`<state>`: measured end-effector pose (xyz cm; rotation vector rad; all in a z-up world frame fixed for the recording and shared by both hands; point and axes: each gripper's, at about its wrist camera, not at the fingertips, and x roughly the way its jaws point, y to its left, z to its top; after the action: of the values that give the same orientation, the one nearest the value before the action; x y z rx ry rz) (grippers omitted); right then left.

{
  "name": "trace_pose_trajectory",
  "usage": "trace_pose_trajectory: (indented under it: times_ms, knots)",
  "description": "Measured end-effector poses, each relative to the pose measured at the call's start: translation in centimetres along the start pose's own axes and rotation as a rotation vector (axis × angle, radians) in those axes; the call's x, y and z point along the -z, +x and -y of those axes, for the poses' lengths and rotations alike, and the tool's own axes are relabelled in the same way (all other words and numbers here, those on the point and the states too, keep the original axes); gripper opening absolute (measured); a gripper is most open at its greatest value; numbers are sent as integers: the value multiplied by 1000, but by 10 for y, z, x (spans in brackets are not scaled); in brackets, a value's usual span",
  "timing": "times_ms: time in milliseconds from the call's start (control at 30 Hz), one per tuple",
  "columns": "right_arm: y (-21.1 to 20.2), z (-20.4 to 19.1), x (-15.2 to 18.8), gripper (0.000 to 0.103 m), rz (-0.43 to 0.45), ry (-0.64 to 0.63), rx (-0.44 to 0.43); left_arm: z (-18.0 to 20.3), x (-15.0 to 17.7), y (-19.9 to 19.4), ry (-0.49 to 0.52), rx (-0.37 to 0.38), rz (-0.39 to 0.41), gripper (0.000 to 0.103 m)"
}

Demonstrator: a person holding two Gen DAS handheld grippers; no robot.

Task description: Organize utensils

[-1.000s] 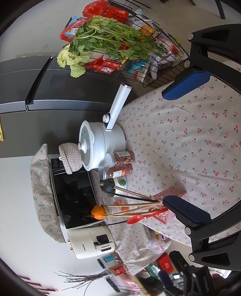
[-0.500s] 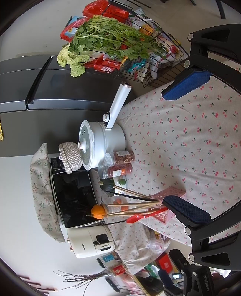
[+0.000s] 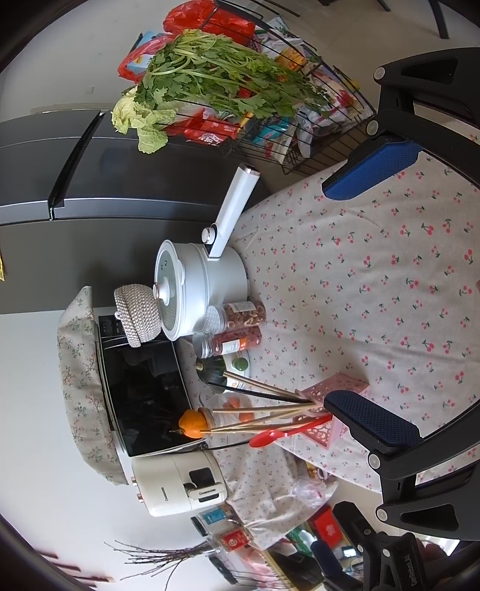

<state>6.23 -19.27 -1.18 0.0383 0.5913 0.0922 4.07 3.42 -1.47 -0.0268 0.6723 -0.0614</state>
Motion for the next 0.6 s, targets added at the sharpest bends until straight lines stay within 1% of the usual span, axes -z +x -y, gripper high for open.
trace_pose_trajectory:
  times_ms: [133,267,300,367,500,600]
  knots:
    - [0,0,0,103,-1,-1,1,2,-1,1,14,24,-8,102]
    - [1,1,2,103,-3,-4,6,1,-1,4,-11,75,-43,102]
    - [1,1,3,103,-3,-6,9,1,-1,4,-13,78,-46,102]
    - [1,1,4,103,-3,-9,17,3,0,4,2,58,-48,102]
    - [1,3,3,103,-9,-16,34,5,3,4,14,-18,-37,102]
    - [2,3,2,103,-16,-16,37,4,3,6,11,-14,-42,102]
